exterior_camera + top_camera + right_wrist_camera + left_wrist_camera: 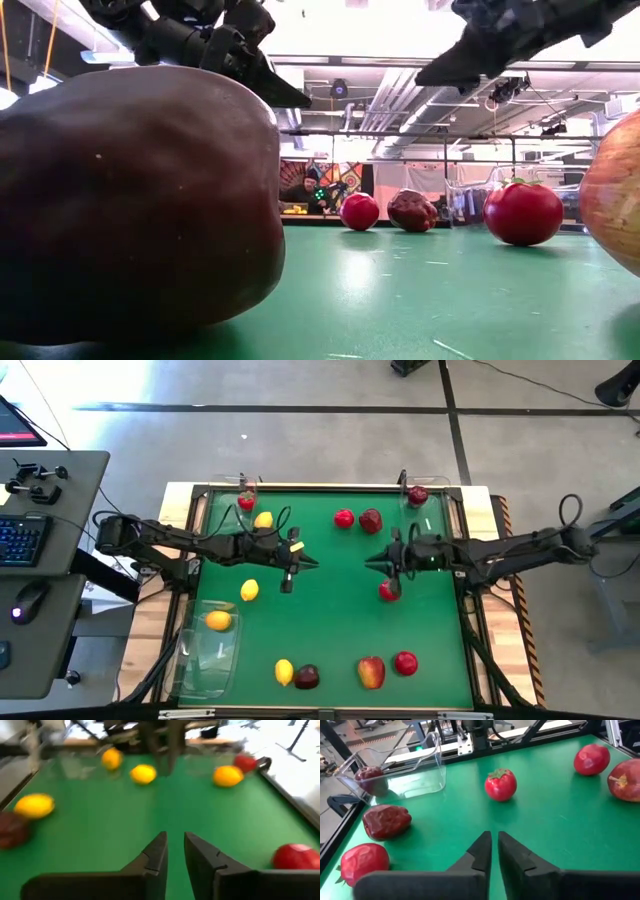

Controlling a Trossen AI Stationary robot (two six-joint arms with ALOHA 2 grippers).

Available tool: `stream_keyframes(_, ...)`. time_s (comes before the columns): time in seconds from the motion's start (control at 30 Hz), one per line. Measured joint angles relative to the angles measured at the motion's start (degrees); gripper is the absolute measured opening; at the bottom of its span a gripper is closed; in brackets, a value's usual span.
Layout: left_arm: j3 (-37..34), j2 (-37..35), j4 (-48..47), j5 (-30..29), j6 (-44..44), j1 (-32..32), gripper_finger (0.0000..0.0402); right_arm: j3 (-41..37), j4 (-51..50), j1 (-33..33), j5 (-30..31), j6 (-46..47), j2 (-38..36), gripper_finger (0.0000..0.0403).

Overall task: Sort produce into baskets
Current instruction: Put the tomato into the top left bin

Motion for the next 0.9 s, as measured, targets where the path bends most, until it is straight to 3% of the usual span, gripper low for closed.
stream_keyframes(0.2,0.0,2.63,1.73,0.36,2.4,0.0,0.0005,0.0,-5.73,7.07,1.83,6.02,0.0,0.0119)
stream_keyframes(0.37,-0.02,5.16,3.8,0.45,2.3,-0.05,0.0007,0.0,-12.14,13.4,11.17,12.87,0.0,0.0183)
stream_keyframes(0.5,-0.04,6.25,4.46,1.87,1.93,-0.23,0.0008,0.0,-18.11,17.29,15.59,23.88,0.0,0.0231)
stream_keyframes(0.67,-0.02,6.64,6.2,2.21,1.89,-0.24,0.0016,0.0,-23.16,20.29,16.71,34.94,0.0,0.0277)
stream_keyframes(0.9,-0.02,6.66,6.78,2.6,-0.33,-0.24,0.0053,0.0,-25.98,22.02,17.69,39.69,0.0,0.0321)
